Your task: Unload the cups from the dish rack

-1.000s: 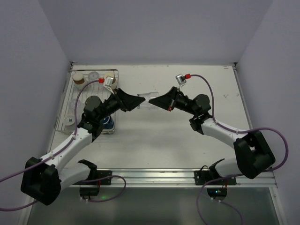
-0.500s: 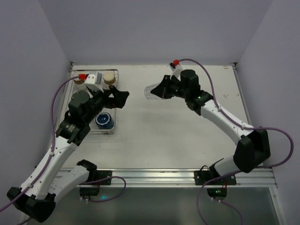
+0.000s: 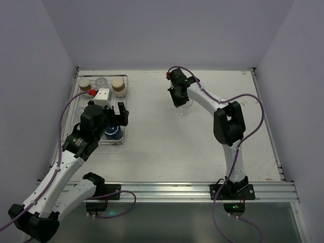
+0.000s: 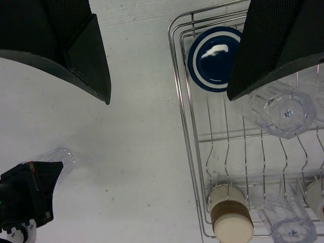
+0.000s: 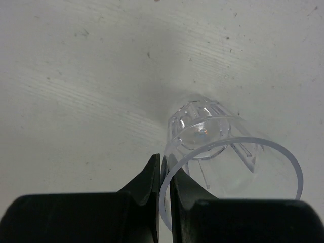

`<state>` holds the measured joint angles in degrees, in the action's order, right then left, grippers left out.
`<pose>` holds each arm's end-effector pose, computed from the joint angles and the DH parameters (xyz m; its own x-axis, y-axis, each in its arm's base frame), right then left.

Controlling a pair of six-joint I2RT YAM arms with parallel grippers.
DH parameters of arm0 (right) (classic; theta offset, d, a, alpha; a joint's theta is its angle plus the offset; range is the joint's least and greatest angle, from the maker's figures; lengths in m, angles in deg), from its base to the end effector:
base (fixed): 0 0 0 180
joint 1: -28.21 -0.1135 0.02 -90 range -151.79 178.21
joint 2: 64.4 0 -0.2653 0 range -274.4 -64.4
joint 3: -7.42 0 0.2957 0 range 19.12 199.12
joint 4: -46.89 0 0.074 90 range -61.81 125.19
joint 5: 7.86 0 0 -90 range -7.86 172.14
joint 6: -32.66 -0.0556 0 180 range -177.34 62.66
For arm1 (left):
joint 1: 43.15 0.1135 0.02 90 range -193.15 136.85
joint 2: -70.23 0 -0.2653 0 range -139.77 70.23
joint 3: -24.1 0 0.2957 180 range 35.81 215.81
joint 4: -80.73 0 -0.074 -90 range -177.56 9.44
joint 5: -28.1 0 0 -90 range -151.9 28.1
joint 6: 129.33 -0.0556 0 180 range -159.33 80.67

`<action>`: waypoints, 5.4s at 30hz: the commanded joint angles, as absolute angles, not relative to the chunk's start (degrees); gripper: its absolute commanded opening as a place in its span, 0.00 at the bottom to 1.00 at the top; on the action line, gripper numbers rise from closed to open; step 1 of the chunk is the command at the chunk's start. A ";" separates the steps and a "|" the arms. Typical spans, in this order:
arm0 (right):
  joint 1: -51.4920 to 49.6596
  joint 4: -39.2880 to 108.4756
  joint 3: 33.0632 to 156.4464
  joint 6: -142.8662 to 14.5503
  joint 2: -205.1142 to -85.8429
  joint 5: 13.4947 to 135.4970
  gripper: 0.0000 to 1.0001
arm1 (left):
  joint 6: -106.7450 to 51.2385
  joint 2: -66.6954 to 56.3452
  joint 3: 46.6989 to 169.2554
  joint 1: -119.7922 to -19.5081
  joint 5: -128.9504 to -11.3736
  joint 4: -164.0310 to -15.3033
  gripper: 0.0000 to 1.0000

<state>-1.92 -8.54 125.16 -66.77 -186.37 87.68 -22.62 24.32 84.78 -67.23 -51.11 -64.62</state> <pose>0.4530 0.2567 0.2051 -0.8113 -0.2823 -0.5120 -0.3290 0.9443 0.0006 0.2255 -0.0894 0.3357 -0.3664 -0.1456 -0.9190 0.1407 0.9677 -0.2094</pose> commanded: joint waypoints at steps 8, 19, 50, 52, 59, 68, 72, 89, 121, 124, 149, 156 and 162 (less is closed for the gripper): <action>-1.94 -15.97 133.56 -59.89 -190.52 91.46 0.00 | -24.57 22.69 82.74 -67.23 -48.90 -65.24 0.98; -1.93 -13.33 132.41 -59.10 -191.05 88.82 0.14 | -23.60 19.70 83.27 -65.83 -44.33 -63.83 0.98; -1.85 7.15 109.21 -64.37 -162.50 78.71 0.95 | -16.75 -0.25 89.68 -43.25 -46.16 -67.26 0.96; -1.85 9.08 107.72 -64.90 -161.08 76.96 0.94 | -17.27 -2.09 90.30 -43.15 -47.22 -68.66 0.95; -1.85 15.06 102.62 -66.57 -155.02 71.77 0.92 | -17.54 -9.30 95.13 -43.15 -46.08 -67.61 0.91; -1.94 18.66 99.37 -68.50 -148.16 64.83 0.92 | -16.83 -13.88 95.75 -43.15 -45.20 -67.08 0.88; -1.94 19.02 98.75 -69.03 -147.28 65.26 0.92 | -17.10 -15.37 95.84 -43.15 -45.29 -67.17 0.78; -2.02 22.35 96.73 -73.25 -143.85 60.00 0.94 | -17.18 -11.79 96.89 -43.15 -45.91 -65.68 0.21; -5.27 80.36 72.46 -113.41 -149.64 44.00 0.80 | 13.31 18.02 77.73 -45.17 -101.54 -107.76 0.03; -5.97 81.59 73.96 -114.56 -151.40 42.24 0.80 | 15.15 17.67 76.50 -47.28 -102.24 -110.49 0.03; -6.95 56.86 81.16 -99.15 -149.39 48.19 0.00 | -6.61 18.63 84.23 -55.98 -86.78 -87.75 0.87; -4.84 13.38 99.76 -75.82 -150.08 70.42 0.00 | -16.47 23.38 83.54 -55.98 -82.03 -74.14 0.93; -4.31 -6.71 117.78 -65.61 -161.92 87.40 0.00 | -22.19 26.54 80.99 -55.98 -76.32 -70.34 0.95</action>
<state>-4.43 9.12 109.71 -75.45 -156.43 74.83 -16.48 25.15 82.02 -55.69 -80.21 -75.18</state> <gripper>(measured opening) 0.132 0.946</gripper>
